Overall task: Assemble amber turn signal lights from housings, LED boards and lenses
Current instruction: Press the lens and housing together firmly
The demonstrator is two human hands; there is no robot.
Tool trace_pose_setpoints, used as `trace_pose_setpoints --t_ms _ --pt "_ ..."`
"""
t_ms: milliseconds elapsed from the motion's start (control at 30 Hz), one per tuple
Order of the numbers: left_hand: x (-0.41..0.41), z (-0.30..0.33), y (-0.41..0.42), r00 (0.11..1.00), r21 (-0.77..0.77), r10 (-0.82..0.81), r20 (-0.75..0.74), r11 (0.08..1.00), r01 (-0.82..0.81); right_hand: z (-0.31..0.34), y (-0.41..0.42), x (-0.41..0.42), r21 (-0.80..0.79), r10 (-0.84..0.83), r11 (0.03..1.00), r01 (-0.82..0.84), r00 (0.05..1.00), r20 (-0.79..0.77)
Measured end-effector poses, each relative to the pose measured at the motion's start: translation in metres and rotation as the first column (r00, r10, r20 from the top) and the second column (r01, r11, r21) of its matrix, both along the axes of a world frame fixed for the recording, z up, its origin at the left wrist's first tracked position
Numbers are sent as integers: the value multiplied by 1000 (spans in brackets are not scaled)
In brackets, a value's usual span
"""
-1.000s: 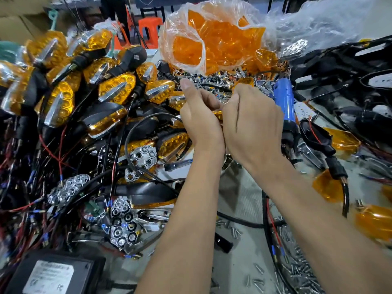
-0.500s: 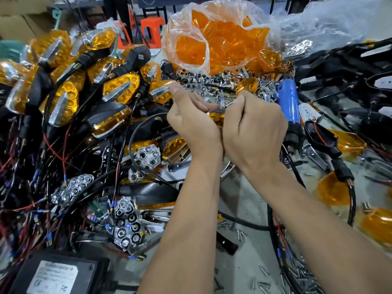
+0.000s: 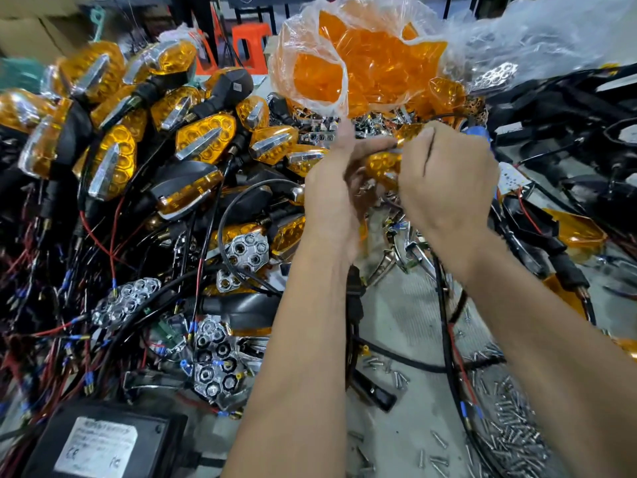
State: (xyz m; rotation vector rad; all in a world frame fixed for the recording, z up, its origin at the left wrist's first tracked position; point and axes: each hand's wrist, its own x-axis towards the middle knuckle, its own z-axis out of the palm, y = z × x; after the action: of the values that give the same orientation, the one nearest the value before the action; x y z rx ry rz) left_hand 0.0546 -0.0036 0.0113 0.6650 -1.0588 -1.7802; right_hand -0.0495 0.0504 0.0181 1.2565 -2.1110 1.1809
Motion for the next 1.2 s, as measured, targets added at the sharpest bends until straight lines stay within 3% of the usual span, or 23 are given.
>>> trace_pose_setpoints --t_ms 67,200,433,600,733,900,1000,1067,1133,1200 --pt "-2 -3 0 997 -30 -8 77 999 10 5 -4 -9 108 -27 994 15 994 109" --pt "-7 -8 6 995 125 -92 29 988 88 11 -3 -22 181 55 978 -102 967 250" --pt "-22 -13 13 997 -92 41 65 995 -35 3 2 -16 129 -62 990 59 998 23" --pt "-29 -21 12 990 -185 88 110 981 -66 -8 3 -13 38 -153 988 152 988 33" --pt "-29 -25 11 987 -194 138 79 974 -120 -12 -2 -7 52 -123 991 121 991 43" --pt "-31 -24 14 978 -188 181 101 969 -160 -8 -18 -8 94 -253 967 235 899 358" --pt "-27 -22 15 986 -175 153 69 975 -139 -3 -23 -4 53 -286 956 289 874 392" --pt "-19 -19 13 997 -112 75 4 991 -74 -3 -21 -4 3 -206 976 217 922 329" --pt "-10 -15 9 999 12 -12 -45 1000 12 1 -15 -8 -84 24 996 -2 964 266" --pt "-4 -12 3 996 184 -24 -80 982 38 6 -8 -12 -152 294 953 -263 924 244"
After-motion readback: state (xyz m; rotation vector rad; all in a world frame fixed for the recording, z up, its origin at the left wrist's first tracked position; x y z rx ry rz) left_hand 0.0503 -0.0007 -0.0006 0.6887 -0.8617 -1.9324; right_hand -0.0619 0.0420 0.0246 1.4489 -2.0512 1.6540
